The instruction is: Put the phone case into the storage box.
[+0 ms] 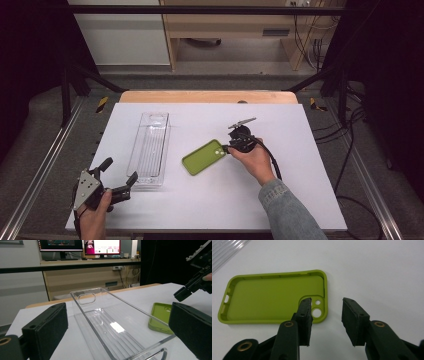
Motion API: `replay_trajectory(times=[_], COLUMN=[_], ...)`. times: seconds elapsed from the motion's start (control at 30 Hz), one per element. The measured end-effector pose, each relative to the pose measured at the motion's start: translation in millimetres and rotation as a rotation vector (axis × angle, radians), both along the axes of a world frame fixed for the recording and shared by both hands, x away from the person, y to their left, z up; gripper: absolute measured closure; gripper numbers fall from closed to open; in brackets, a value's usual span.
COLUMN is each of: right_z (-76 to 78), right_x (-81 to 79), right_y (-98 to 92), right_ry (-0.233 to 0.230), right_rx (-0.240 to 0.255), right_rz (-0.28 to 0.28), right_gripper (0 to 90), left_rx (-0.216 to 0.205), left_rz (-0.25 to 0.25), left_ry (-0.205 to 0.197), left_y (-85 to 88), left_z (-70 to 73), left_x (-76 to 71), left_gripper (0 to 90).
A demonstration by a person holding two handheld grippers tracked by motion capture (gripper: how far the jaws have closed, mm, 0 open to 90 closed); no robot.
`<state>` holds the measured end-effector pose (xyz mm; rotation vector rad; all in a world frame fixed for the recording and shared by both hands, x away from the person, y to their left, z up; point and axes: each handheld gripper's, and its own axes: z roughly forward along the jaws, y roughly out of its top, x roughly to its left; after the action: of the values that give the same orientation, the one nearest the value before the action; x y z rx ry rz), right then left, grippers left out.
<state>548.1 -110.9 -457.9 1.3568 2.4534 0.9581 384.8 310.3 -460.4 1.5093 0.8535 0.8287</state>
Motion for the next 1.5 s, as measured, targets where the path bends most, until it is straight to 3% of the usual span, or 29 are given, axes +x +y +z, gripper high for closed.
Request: replay_trajectory(times=[0.43, 0.8, 1.13, 1.33, 1.5], right_z=[-18.3, -23.5, -26.2, -25.9, -26.5], right_x=[12.4, 12.2, 7.7, 5.3, 4.6], right_y=[8.9, 13.0, 18.2, 19.8, 17.6], right_ry=[0.036, 0.037, 0.000, -0.012, -0.023], right_rx=[0.047, 0.005, -0.065, -0.083, -0.062], right_rz=[-0.019, -0.004, 0.018, 0.007, 0.008], right_gripper=[69.9, 74.6, 79.7, 82.6, 83.4], left_rx=[-0.006, -0.007, -0.016, -0.001, -0.032], left_rz=[-0.011, -0.010, 0.001, 0.025, 0.048], left_ry=[-0.001, 0.000, 0.000, 0.021, 0.028], left_y=[-0.7, -0.7, 1.3, 2.9, 8.1], left_z=[-0.3, -0.3, 0.3, -1.0, -1.3], left_x=[-0.6, 0.0, -2.2, -3.6, -4.4], left_gripper=[1.9, 1.9, 1.9, 2.5, 2.6])
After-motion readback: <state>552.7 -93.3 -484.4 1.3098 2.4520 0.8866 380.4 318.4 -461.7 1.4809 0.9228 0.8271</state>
